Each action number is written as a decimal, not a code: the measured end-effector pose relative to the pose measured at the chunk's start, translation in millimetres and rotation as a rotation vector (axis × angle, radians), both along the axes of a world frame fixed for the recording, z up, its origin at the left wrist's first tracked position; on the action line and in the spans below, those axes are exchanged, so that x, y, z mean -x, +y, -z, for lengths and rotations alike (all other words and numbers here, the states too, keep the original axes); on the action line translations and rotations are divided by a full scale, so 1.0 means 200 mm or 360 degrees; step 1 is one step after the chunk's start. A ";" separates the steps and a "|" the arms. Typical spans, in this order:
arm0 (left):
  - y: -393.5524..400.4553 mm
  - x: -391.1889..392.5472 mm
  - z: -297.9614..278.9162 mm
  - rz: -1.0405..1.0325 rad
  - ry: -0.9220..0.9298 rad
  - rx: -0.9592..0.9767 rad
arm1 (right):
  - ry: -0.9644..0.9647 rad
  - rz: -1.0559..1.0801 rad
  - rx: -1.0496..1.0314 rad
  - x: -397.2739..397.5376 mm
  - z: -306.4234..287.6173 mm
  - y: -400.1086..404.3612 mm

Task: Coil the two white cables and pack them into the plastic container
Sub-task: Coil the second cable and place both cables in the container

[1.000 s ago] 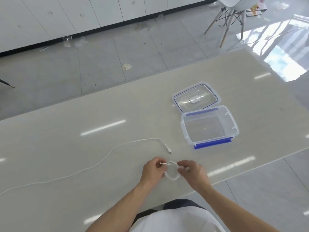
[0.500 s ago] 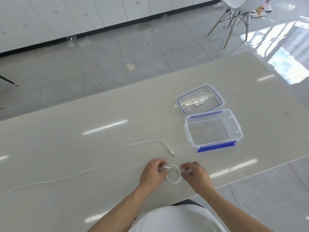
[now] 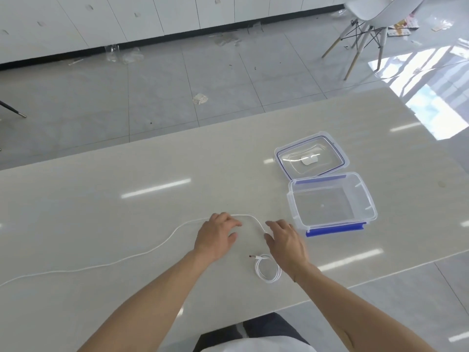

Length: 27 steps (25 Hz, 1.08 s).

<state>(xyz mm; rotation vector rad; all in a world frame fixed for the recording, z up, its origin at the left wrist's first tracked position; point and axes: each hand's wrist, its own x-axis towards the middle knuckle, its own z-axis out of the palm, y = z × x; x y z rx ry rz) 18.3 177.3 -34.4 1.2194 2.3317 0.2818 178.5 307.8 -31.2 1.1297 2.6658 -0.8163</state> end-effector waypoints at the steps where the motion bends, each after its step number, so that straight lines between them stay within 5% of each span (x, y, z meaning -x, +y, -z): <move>1: 0.03 0.01 0.01 0.0111 0.0081 0.0035 | -0.0076 -0.0020 -0.0040 0.02 0.01 0.01; 7: 0.17 0.02 0.09 0.0290 0.0320 0.0114 | -0.0184 -0.0055 -0.0078 0.07 0.08 0.07; 17: 0.09 -0.06 0.10 0.0084 0.0426 0.0130 | -0.0068 -0.0219 0.0167 0.05 0.06 0.10; 24: -0.07 -0.05 -0.10 -0.0125 0.0179 -0.0455 | 0.0051 -0.0162 0.0587 0.04 -0.17 0.09; 27: -0.14 -0.04 -0.26 -0.0178 0.0161 -0.0685 | 0.0158 -0.0201 0.1051 0.03 -0.36 0.07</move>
